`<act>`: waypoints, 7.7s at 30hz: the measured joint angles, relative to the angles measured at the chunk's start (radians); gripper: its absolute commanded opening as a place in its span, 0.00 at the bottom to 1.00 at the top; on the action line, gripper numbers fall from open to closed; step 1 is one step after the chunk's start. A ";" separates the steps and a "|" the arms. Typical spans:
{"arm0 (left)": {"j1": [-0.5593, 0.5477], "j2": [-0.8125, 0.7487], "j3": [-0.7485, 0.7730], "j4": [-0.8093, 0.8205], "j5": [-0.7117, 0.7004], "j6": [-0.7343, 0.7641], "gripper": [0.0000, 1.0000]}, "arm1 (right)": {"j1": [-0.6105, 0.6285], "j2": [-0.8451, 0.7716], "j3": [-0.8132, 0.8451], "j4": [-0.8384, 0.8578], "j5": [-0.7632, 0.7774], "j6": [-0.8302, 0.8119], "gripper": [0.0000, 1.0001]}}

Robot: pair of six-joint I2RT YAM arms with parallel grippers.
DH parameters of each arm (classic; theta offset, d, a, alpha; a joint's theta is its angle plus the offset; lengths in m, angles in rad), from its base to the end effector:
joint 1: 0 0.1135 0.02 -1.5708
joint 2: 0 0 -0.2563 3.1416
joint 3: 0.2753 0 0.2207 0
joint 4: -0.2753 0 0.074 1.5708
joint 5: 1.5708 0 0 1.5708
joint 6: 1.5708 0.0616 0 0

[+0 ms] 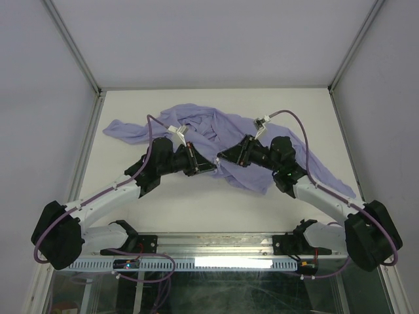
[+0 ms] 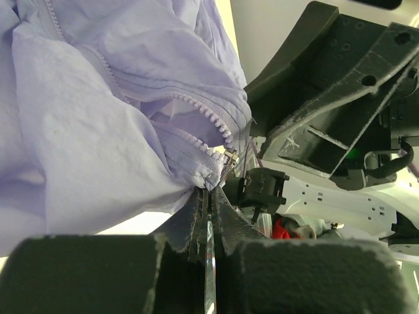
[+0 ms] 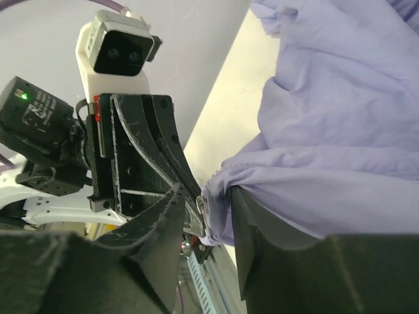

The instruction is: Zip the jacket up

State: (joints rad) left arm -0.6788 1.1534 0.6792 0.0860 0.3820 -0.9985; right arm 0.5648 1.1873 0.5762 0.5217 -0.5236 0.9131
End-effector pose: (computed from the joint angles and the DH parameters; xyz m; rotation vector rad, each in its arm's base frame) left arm 0.1832 -0.1773 0.2545 -0.0688 2.2385 -1.3961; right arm 0.2026 0.1648 0.2671 -0.1254 1.8941 1.5006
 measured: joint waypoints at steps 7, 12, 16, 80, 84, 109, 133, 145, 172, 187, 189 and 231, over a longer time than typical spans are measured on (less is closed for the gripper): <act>0.000 0.021 0.016 -0.008 0.015 -0.001 0.00 | 0.000 -0.156 0.002 -0.239 0.032 -0.117 0.53; 0.000 0.025 0.031 -0.010 0.022 -0.002 0.00 | 0.008 -0.283 -0.011 -0.350 0.050 -0.192 0.49; 0.000 0.025 0.032 -0.011 0.026 -0.005 0.00 | 0.048 -0.330 -0.069 -0.344 0.052 -0.227 0.41; -0.285 -0.083 0.110 -0.441 -0.461 0.456 0.23 | 0.011 0.204 0.425 -0.674 0.029 -0.343 0.00; -0.284 -0.083 0.113 -0.492 -0.515 0.375 0.40 | 0.023 0.204 0.419 -0.634 0.021 -0.307 0.00; -0.298 -0.135 -0.072 -0.157 -0.648 -0.666 0.59 | 0.080 -0.039 0.185 -0.425 0.058 -0.089 0.00; -0.311 -0.026 -0.123 0.093 -0.771 -0.799 0.28 | 0.082 -0.073 0.150 -0.410 0.055 -0.053 0.00; -0.311 -0.002 -0.138 0.135 -0.776 -0.799 0.25 | 0.082 -0.076 0.145 -0.412 0.052 -0.045 0.00; -0.311 -0.231 -0.152 -0.137 -0.739 -0.593 0.00 | -0.005 -0.016 0.227 -0.581 0.183 -0.071 0.00; -0.308 -0.391 -0.063 -0.628 -0.733 -0.451 0.00 | -0.236 0.118 0.341 -0.745 0.326 -0.272 0.00; -0.308 -0.403 -0.025 -0.696 -0.758 -0.449 0.00 | -0.299 0.122 0.373 -0.759 0.329 -0.300 0.00; 0.144 -0.228 0.663 -0.846 -0.867 0.487 0.00 | -0.784 -0.140 0.729 -0.898 -0.035 -0.606 0.00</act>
State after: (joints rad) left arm -0.5346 0.9253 1.3426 -0.7605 -0.4854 -0.5117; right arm -0.2195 1.0477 1.3052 -0.3767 -0.5583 0.3069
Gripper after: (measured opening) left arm 0.008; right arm 0.004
